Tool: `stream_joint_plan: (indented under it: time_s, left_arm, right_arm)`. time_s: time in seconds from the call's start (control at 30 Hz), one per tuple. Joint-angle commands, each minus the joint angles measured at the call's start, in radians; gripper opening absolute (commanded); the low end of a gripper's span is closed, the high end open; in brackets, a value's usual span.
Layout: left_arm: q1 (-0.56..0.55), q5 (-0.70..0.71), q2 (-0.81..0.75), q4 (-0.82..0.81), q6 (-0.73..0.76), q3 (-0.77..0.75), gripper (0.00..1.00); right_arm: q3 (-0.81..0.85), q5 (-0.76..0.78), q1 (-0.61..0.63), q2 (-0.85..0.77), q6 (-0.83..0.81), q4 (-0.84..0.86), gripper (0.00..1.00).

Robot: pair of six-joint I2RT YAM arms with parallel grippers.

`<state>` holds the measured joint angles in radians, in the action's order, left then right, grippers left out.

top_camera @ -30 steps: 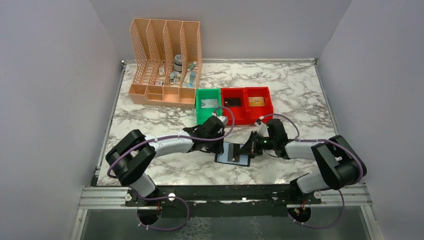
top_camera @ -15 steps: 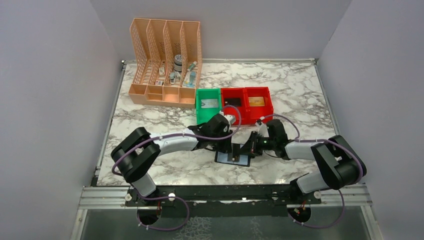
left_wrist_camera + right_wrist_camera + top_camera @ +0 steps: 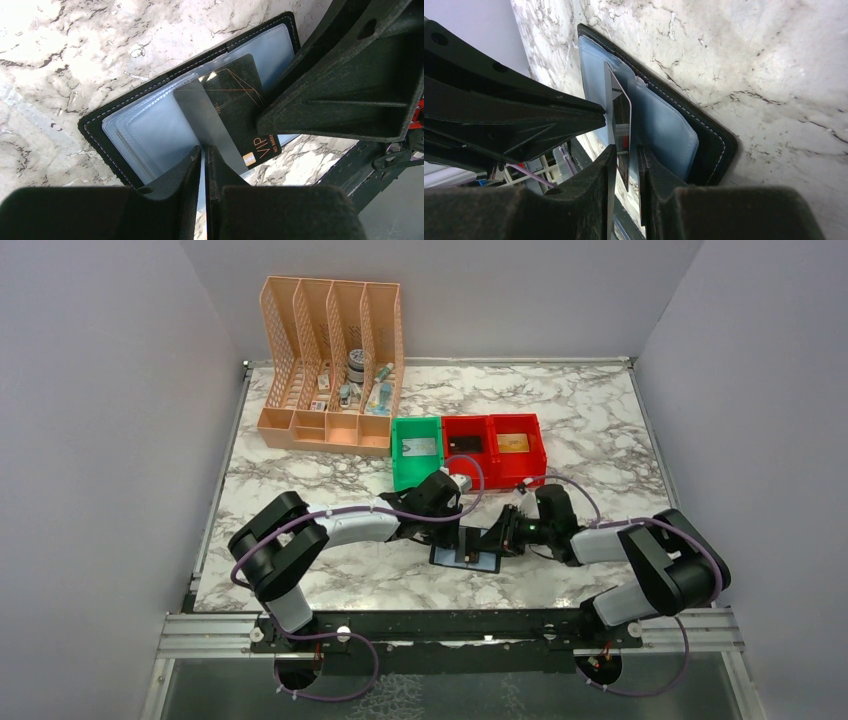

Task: Take the credit cards out of the card holder
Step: Remove the credit card from the card holder.

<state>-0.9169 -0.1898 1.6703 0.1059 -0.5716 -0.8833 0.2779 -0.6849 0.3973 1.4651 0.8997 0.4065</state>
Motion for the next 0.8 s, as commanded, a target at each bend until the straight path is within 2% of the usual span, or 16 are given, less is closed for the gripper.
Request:
stream_joint_plan:
  time_s: [0.0,0.1,0.27,0.43,0.57,0.77]
  left_arm:
    - [-0.006,0.035,0.025,0.065,0.027,0.004,0.12]
    - [-0.006,0.036,0.025,0.070,0.028,0.008,0.12]
    - [-0.006,0.038,0.025,0.069,0.022,0.008,0.11]
    - [-0.006,0.038,0.024,0.069,0.018,0.003,0.11]
    - [-0.007,0.039,0.022,0.069,0.019,0.006,0.11]
    - [-0.006,0.041,0.024,0.079,0.030,0.003,0.11]
  right_arm:
    - [-0.014,-0.009,-0.006,0.032,0.004,0.045,0.23]
    - [-0.002,-0.019,-0.005,0.058,-0.017,0.030,0.23]
    - [-0.006,-0.052,-0.005,0.088,0.032,0.117,0.22]
    - [0.009,-0.048,-0.005,0.108,0.047,0.132,0.22]
    - [-0.012,-0.038,-0.005,0.108,0.097,0.199,0.15]
    - [-0.004,-0.048,-0.005,0.115,0.111,0.213,0.16]
